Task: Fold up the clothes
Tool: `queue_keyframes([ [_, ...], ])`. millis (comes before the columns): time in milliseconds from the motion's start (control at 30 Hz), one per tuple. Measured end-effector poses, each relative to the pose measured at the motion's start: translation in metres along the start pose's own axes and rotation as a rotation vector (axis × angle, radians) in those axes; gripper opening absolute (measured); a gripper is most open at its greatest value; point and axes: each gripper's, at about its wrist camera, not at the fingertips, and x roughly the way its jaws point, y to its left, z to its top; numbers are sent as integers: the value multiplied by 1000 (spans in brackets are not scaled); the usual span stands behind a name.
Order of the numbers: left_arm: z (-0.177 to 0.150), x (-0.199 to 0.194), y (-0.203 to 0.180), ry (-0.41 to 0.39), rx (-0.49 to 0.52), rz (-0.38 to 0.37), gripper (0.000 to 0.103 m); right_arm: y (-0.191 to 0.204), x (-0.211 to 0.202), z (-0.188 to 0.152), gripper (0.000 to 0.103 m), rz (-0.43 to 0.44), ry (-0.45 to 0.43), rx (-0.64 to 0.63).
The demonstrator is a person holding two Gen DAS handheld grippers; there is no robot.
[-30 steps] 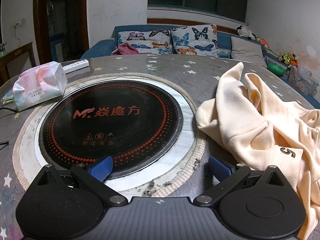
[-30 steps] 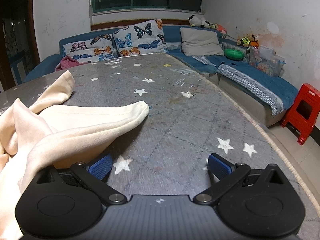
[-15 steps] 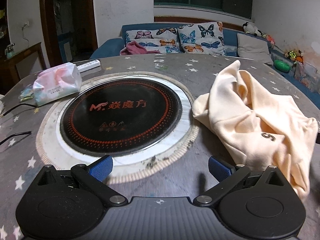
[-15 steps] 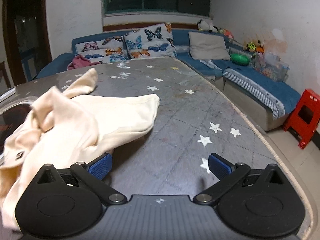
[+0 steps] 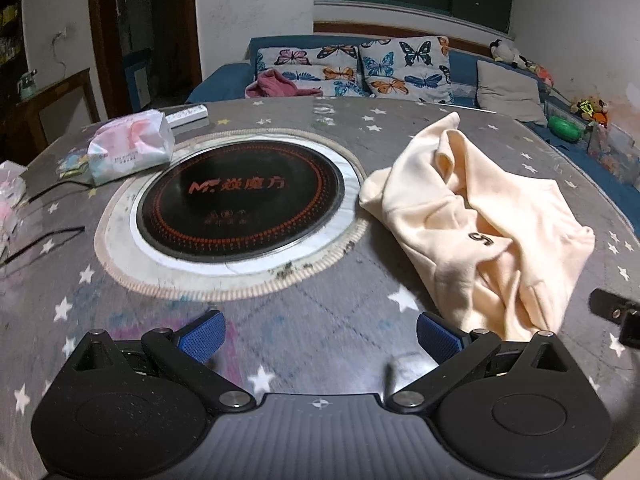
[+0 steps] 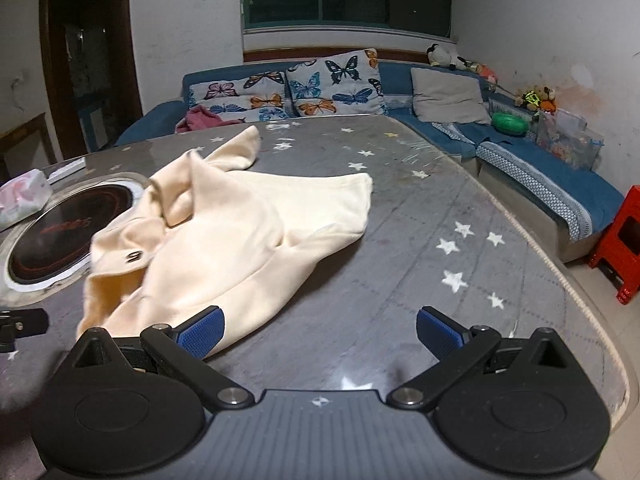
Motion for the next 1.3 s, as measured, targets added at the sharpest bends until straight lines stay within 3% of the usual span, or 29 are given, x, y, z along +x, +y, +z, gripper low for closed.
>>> queue_keyframes([
  [1300, -12, -21, -30, 11, 48, -24, 103, 20, -16, -8, 103, 35, 8, -39],
])
